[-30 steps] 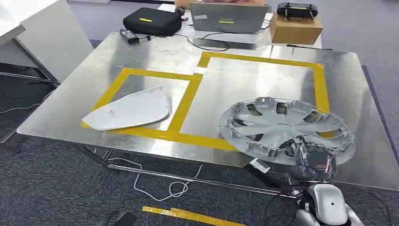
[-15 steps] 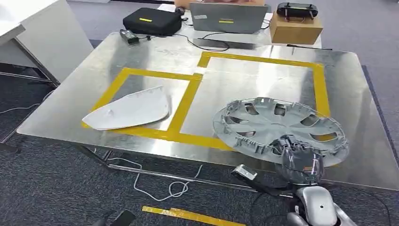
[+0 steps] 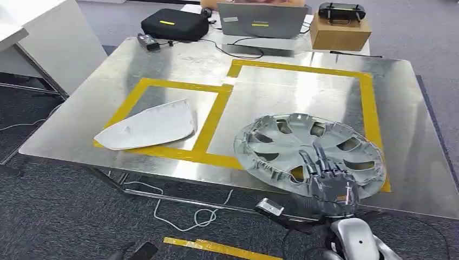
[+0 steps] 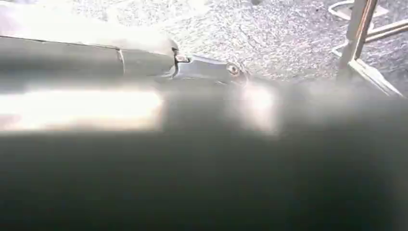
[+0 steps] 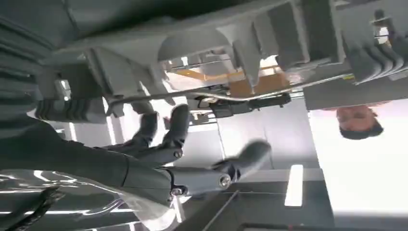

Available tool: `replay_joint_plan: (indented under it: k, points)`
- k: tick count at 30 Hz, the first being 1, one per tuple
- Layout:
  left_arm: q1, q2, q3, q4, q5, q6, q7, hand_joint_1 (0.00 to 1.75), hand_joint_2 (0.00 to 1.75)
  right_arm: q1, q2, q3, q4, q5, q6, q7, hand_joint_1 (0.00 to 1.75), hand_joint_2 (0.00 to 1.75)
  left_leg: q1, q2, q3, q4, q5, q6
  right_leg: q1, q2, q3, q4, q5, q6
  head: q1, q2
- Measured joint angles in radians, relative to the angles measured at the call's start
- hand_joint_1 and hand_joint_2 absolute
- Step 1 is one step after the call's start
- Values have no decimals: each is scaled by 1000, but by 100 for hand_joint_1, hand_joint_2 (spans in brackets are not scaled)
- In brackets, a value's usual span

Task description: Take the parts from the cabinet and place them on the table.

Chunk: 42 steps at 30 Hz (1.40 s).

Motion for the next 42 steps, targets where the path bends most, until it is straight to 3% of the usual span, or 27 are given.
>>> replay_joint_plan:
  k: [12,20,30,42]
  points:
    - [-2,2,-2,-1,8,-14,10,0,0,0,-3,6,-3,1,6,5,0,0,0,0,0,0,0,0,0,0,0,0,0,0,0,0]
    - [-2,6,-2,-1,26,-25,4,0,0,-8,-64,13,3,1,10,94,0,0,0,0,0,0,0,0,0,0,0,0,0,0,0,0]
    - [2,13,-2,-1,42,-26,-2,0,0,-10,-120,-11,35,1,36,131,0,0,0,0,0,0,0,0,0,0,0,0,0,1,0,0]
    - [19,23,0,-1,55,-10,-2,0,0,38,-125,-198,87,1,40,66,0,0,0,0,0,0,0,0,0,0,0,0,0,1,0,0]
